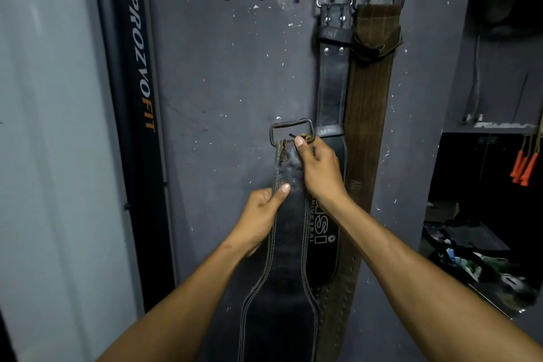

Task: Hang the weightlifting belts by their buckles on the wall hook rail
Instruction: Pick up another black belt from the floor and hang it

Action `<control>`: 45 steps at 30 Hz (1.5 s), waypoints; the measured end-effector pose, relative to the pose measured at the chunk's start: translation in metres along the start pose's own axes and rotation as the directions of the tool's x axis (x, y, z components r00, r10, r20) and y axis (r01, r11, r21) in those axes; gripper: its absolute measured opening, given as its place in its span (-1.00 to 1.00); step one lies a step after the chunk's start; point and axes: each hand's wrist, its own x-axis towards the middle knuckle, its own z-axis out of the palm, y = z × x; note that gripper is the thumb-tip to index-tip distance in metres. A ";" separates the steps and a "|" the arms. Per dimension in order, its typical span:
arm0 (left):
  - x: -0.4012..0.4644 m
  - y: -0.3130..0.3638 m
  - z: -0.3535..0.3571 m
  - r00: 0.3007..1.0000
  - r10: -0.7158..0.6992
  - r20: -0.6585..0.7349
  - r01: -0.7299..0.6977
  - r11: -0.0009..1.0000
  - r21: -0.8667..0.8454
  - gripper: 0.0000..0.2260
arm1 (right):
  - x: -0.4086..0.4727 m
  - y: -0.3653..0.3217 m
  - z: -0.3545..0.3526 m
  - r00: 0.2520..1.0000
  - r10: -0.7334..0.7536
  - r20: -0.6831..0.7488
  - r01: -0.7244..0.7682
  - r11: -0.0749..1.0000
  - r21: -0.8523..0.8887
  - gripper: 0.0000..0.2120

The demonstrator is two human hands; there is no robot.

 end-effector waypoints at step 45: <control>-0.034 -0.113 -0.002 0.885 -0.465 0.031 0.444 0.861 0.247 -0.56 | 0.105 -0.038 -0.054 0.986 -0.133 -0.102 0.154 0.960 0.233 -0.75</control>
